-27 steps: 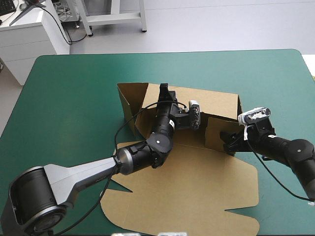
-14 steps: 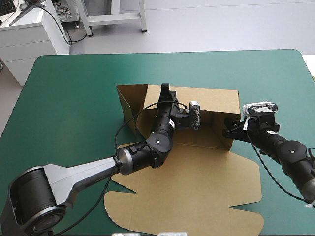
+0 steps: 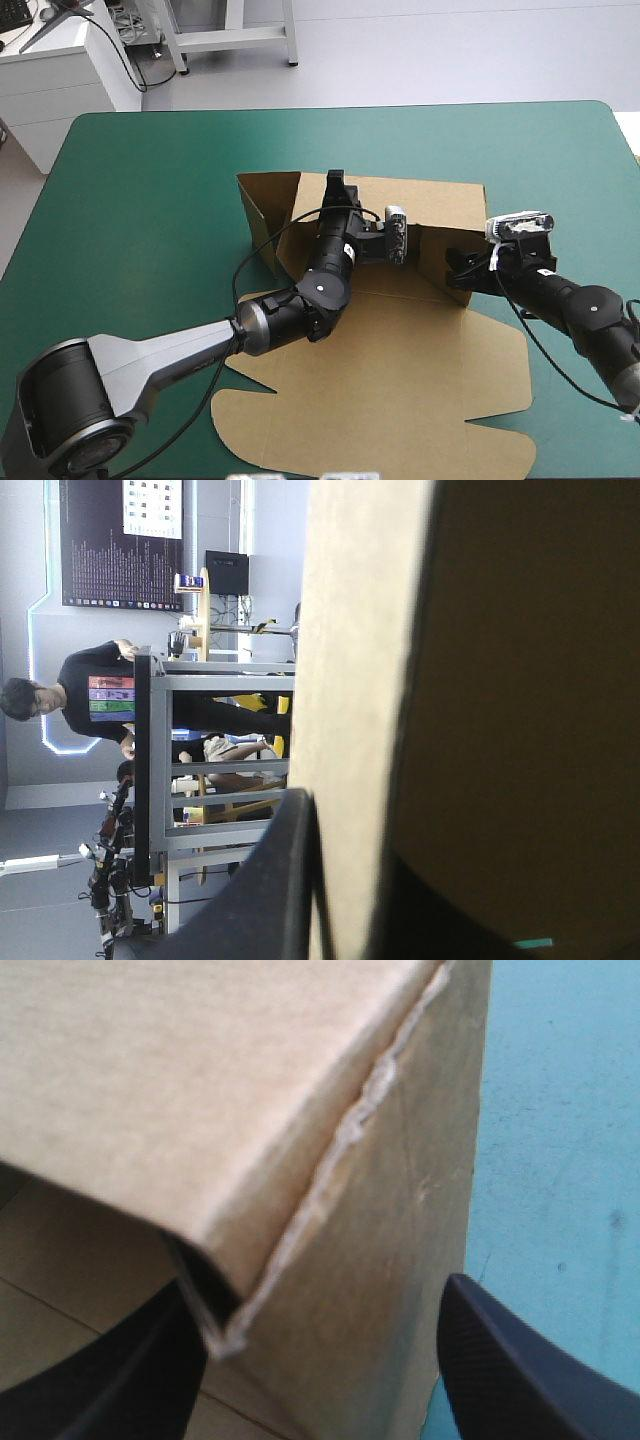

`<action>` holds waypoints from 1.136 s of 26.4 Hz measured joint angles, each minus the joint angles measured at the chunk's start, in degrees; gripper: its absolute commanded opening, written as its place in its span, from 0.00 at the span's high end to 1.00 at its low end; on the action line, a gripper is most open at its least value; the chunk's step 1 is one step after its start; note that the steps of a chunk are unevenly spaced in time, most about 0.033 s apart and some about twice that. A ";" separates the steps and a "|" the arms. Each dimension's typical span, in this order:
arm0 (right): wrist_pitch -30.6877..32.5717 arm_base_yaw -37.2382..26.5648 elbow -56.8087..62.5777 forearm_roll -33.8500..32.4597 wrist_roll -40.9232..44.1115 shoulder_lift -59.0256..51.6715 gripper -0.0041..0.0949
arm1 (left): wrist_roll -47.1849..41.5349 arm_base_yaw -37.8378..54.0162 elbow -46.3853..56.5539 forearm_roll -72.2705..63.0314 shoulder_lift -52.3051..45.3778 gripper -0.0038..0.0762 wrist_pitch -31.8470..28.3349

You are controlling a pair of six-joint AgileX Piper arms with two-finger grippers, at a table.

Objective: Fold the box

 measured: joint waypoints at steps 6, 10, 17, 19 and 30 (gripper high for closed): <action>-2.18 -0.04 -0.05 2.15 -0.65 3.97 0.76 | -0.62 0.00 -0.05 -0.22 -0.07 0.96 -0.07; -5.04 0.73 -0.05 4.37 -2.23 4.55 0.82 | -0.62 0.00 -0.11 -0.47 -0.07 0.96 -0.07; -18.56 8.53 -0.05 5.49 -2.45 5.36 0.96 | -0.62 0.00 -0.33 -1.37 -0.09 0.96 0.15; -20.65 9.96 0.05 5.68 -2.65 5.56 0.95 | -0.62 0.00 -0.33 -1.37 -0.14 0.96 0.35; -22.37 10.99 0.10 5.85 -2.79 5.60 0.95 | -0.62 0.00 -0.33 -1.59 -0.21 0.96 0.60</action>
